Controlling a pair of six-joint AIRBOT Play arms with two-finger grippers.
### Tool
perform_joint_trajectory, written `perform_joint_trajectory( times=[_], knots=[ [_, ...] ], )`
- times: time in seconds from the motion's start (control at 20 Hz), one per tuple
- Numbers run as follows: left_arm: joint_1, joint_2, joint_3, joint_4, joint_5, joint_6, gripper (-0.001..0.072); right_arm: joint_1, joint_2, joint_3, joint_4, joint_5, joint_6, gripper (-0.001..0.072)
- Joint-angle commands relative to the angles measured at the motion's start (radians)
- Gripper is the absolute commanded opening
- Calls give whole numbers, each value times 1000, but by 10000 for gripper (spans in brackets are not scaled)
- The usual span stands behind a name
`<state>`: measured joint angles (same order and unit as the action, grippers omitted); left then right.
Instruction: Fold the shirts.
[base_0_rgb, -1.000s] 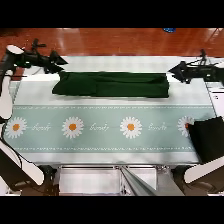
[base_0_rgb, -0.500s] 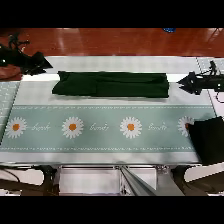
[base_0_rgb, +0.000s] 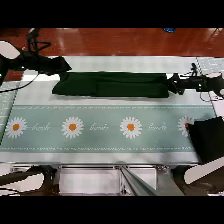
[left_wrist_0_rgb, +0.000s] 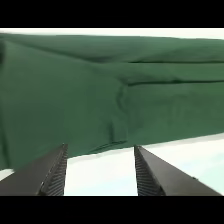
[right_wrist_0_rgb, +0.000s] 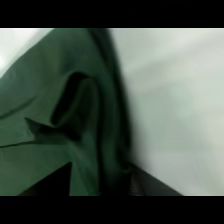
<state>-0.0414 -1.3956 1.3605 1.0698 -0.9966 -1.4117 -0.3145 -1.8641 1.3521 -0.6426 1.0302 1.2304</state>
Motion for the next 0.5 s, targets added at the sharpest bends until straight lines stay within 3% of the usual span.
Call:
perform_joint_trajectory(
  times=[0.0, 0.05, 0.2, 0.25, 0.3, 0.45],
  knots=[
    [-53, 11, -9, 0, 69, 5, 507, 72, -27, 47, 11, -11, 3, 249],
    [-60, 11, -9, 0, 77, 5, 507, 85, -26, 63, 12, -6, 2, 34],
    [-65, 11, -9, 0, 66, 5, 485, 85, 22, 83, -17, 82, 7, 24],
    [-65, 11, -9, 0, 48, 5, 302, 80, 71, 72, -77, 114, 26, 24],
    [-66, 11, -9, -1, 23, 5, 46, 79, 130, 52, -137, 138, 37, 24],
    [-98, 11, -9, -27, -40, 5, 20, 58, 403, -83, -261, 181, 37, 24]
  ],
)
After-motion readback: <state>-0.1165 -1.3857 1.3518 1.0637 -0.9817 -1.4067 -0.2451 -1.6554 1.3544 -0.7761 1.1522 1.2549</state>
